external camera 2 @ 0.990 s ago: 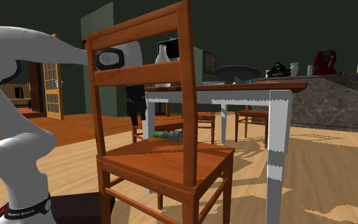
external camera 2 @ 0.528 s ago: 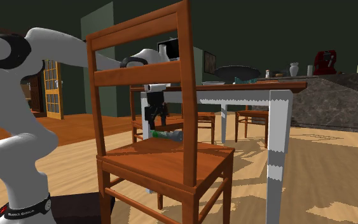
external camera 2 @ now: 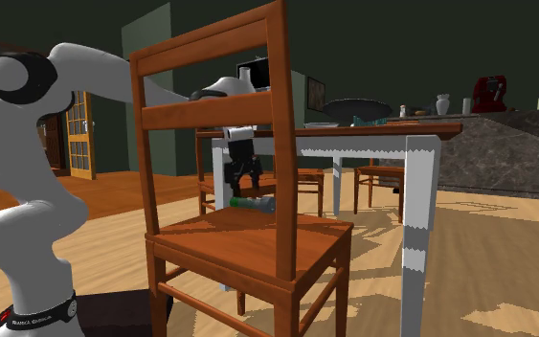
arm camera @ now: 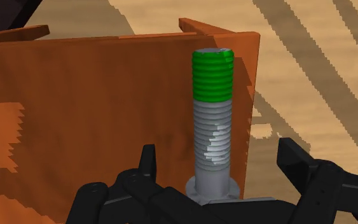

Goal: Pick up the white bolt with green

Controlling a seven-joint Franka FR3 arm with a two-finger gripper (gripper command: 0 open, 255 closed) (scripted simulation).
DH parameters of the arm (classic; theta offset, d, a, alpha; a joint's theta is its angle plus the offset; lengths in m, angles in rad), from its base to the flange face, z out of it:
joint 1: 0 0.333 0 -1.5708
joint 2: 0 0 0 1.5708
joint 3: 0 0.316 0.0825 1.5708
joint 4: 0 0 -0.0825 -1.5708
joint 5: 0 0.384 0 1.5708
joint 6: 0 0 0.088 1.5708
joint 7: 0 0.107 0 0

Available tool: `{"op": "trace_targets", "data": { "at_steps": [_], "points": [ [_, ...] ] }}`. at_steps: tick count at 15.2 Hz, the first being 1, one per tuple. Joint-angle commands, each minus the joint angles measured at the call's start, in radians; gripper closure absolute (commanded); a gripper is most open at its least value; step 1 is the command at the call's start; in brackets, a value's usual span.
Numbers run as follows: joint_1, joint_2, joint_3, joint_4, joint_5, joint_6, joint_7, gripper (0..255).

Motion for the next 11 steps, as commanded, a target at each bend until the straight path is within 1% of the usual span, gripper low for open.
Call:
{"op": "trace_targets", "data": {
  "at_steps": [1, 3, 4, 8, 11],
  "points": [
    [0.002, 0.065, 0.008, -0.036, -0.001, 0.055, 0.0, 0],
    [0.0, 0.065, 0.01, -0.036, -0.001, 0.055, -0.001, 0],
    [0.006, 0.035, 0.01, -0.063, 0.01, 0.053, 0.0, 255],
    [0.011, 0.045, 0.022, -0.068, 0.008, 0.067, 0.018, 255],
    [0.005, 0.055, 0.015, -0.068, 0.004, 0.078, 0.007, 255]
  ]
}}
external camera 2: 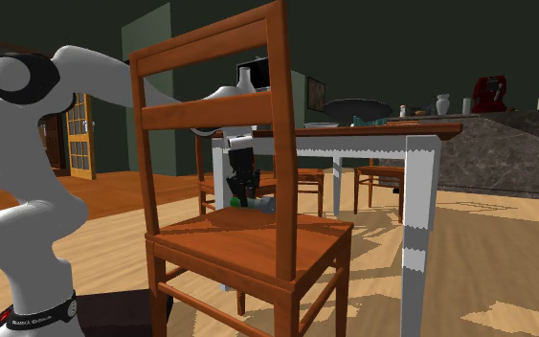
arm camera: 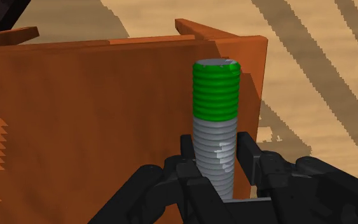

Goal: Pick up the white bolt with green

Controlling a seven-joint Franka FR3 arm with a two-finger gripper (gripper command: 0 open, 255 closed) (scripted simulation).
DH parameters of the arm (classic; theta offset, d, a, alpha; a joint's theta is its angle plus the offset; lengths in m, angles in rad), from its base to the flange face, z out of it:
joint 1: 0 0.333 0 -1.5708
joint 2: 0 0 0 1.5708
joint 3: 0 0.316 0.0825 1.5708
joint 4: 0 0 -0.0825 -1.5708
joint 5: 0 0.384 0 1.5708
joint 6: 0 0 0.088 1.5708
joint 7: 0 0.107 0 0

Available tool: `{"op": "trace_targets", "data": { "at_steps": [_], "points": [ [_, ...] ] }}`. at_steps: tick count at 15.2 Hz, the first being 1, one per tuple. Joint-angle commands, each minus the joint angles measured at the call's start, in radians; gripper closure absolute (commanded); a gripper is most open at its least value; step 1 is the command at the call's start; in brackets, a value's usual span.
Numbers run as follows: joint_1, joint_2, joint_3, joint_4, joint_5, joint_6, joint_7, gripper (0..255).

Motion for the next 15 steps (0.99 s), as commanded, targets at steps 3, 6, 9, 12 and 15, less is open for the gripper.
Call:
{"op": "trace_targets", "data": {
  "at_steps": [3, 6, 9, 12, 15],
  "points": [
    [-0.001, 0.053, 0.004, 0.032, -0.007, -0.037, -0.009, 255],
    [-0.002, 0.046, 0.002, 0.066, -0.005, -0.078, -0.011, 255],
    [-0.003, 0.04, 0.0, 0.101, -0.004, -0.118, -0.013, 255],
    [-0.004, 0.037, -0.001, 0.138, -0.003, -0.158, -0.015, 255],
    [-0.005, 0.036, -0.002, 0.177, -0.003, -0.198, -0.016, 255]
  ]
}}
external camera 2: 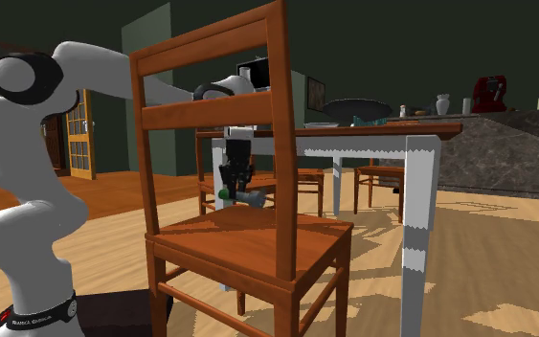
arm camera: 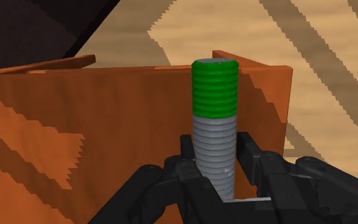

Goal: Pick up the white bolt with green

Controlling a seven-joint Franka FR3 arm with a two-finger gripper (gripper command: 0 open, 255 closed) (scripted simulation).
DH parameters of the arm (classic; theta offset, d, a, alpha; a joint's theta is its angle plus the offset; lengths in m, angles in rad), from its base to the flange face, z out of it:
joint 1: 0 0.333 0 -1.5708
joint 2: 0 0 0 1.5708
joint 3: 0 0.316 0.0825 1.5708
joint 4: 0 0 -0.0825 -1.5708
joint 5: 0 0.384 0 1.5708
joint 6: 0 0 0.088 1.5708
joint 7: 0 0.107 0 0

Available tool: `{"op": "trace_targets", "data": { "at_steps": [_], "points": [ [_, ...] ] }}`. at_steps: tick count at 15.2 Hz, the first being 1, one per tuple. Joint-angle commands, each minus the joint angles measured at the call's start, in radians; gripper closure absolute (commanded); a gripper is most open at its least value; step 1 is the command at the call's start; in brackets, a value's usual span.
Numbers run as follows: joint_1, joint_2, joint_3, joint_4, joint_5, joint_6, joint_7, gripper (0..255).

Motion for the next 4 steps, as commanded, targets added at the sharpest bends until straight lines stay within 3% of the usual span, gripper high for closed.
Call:
{"op": "trace_targets", "data": {
  "at_steps": [1, 4],
  "points": [
    [-0.001, 0.005, 0.0, 0.048, 0.0, 0.088, 0.003, 255],
    [-0.001, 0.005, 0.0, 0.064, 0.0, 0.073, 0.003, 255]
  ]
}}
